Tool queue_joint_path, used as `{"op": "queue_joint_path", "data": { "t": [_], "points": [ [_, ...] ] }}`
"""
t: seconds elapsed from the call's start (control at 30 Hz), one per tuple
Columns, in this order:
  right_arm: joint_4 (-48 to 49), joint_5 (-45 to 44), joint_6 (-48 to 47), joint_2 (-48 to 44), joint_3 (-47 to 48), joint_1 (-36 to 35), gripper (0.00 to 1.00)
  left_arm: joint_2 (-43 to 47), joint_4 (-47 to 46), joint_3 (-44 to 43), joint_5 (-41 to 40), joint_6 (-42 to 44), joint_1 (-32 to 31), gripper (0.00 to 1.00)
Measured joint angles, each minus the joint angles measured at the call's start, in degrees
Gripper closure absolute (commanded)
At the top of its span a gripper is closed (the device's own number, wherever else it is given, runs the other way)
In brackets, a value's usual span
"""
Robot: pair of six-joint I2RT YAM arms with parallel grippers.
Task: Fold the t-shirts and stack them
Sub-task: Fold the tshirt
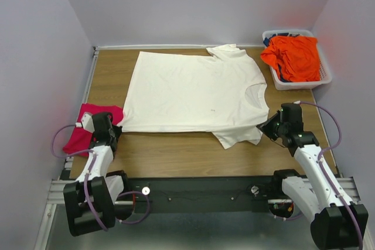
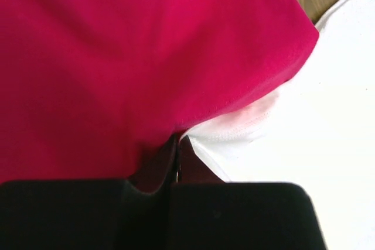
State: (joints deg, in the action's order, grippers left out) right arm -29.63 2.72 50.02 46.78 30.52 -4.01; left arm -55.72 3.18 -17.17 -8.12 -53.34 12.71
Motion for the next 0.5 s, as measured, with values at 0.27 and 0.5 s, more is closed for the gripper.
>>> {"op": "queue_joint_path", "data": {
  "t": [0.27, 0.5],
  "points": [
    [0.0, 0.39, -0.11, -2.54, -0.11, 0.0, 1.0, -1.16, 0.39, -3.45, 1.73, 2.64, -0.24, 1.0],
    [-0.26, -1.44, -0.13, -0.39, 1.44, 0.0, 1.0, -3.19, -0.26, -8.17, 2.4, 3.3, -3.32, 1.0]
  ]
}}
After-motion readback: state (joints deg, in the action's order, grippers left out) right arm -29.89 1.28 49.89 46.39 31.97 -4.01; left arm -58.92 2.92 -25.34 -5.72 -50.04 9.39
